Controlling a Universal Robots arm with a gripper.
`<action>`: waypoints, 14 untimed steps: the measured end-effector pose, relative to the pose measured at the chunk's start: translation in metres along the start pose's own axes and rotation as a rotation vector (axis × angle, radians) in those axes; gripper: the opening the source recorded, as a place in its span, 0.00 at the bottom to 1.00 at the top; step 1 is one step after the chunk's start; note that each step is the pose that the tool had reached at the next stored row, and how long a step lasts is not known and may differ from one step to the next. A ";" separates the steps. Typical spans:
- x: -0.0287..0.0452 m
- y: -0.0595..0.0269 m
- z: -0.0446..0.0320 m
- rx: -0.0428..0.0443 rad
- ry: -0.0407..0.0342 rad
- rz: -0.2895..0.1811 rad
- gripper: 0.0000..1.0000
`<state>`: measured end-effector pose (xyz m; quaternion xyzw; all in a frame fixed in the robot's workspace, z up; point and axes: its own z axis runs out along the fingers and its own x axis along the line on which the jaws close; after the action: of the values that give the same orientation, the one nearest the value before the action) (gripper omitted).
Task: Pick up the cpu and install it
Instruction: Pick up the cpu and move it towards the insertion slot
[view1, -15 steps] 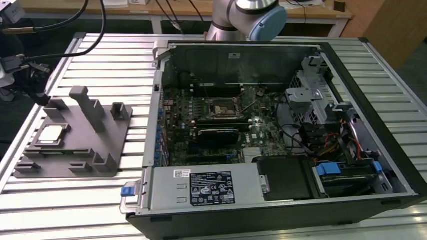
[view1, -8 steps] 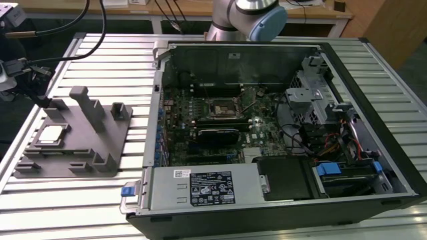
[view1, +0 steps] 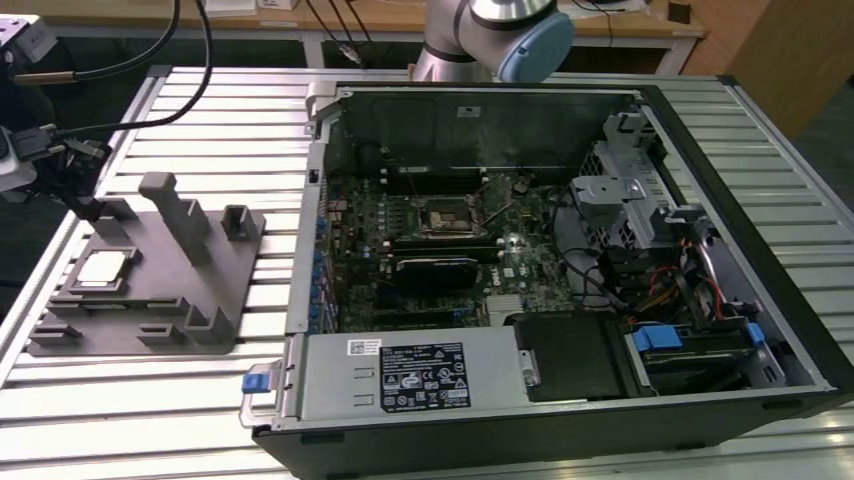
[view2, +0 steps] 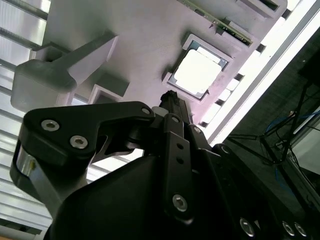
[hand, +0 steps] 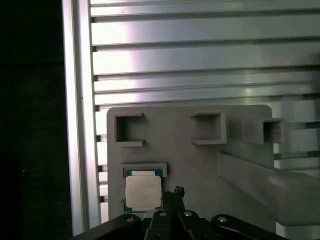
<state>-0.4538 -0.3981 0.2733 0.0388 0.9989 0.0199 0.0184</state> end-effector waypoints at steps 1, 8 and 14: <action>0.0003 -0.0002 0.0008 0.0000 0.0001 0.000 0.11; 0.0023 -0.0012 0.0069 -0.0001 -0.0001 0.000 0.11; 0.0039 -0.0020 0.0126 0.0000 0.0001 0.000 0.11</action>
<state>-0.4574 -0.3993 0.2606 0.0388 0.9989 0.0199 0.0184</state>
